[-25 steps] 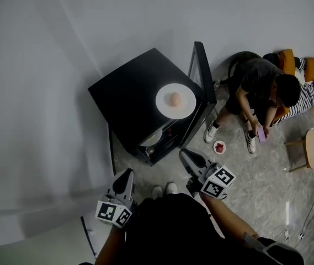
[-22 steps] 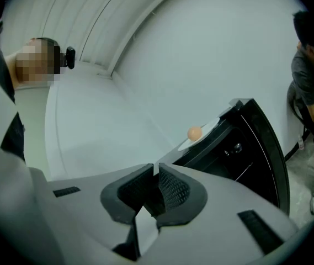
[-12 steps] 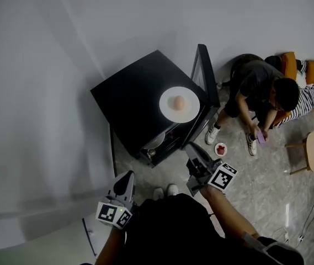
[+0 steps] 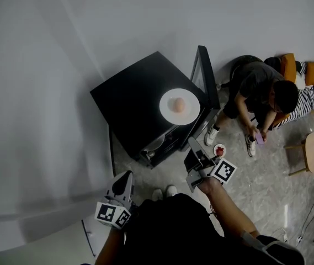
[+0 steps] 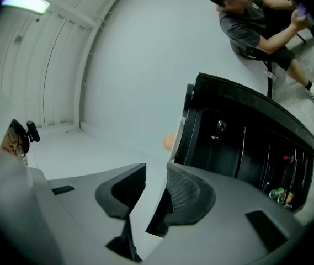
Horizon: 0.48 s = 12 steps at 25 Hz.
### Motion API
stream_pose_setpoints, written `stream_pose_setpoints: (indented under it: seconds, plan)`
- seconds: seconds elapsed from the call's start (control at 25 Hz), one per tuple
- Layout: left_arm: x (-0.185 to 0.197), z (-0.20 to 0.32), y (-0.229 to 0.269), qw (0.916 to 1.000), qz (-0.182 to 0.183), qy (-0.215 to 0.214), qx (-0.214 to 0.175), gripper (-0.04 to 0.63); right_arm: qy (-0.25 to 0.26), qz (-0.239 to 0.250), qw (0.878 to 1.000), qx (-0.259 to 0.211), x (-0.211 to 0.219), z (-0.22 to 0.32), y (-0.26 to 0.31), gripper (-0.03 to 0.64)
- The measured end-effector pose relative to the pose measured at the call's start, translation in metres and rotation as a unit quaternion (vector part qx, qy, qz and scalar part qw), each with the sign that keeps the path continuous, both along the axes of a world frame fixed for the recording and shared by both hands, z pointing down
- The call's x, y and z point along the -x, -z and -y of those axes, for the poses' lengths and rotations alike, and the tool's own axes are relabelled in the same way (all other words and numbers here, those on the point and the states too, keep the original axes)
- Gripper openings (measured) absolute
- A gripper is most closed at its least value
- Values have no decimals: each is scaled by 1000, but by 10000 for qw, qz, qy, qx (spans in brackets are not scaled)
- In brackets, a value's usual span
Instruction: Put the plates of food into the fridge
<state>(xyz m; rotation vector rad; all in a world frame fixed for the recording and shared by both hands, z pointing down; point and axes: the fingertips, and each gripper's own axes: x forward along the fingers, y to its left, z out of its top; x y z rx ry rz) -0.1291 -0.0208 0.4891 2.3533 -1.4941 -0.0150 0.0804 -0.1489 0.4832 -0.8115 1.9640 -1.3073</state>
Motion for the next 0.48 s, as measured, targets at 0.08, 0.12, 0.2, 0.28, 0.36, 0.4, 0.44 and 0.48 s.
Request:
stream_pose_setpoints:
  seconds: [0.08,0.12,0.2,0.28,0.36,0.4,0.44,0.48]
  plan:
    - [1,0,-1,10000,2,13,12,24,-47,142,9998,105,-2,5,-3,117]
    - [2,0,-2,10000,4,24,17,25,-62,208,9996,160,-4,8,-4,120]
    - [3,0,-3,10000,10,52,31,25,-88,318,9991,271,-7,14,-8,124]
    - [3,1,-3,10000,7,75,51,25,-111,417,9983,396,-9,19,-11,126]
    - [3,4,-4,9999,-5,89,57,25,-121,518,9971,539,-10,25,-15,132]
    - [3,5,-4,9999,-7,99,46,25,-122,554,9966,598,-10,28,-16,133]
    - [3,6,-4,9999,-6,112,37,25,-117,572,9963,637,-10,30,-17,133]
    - [3,7,-3,9999,-3,124,38,25,-112,571,9961,662,-10,33,-17,134]
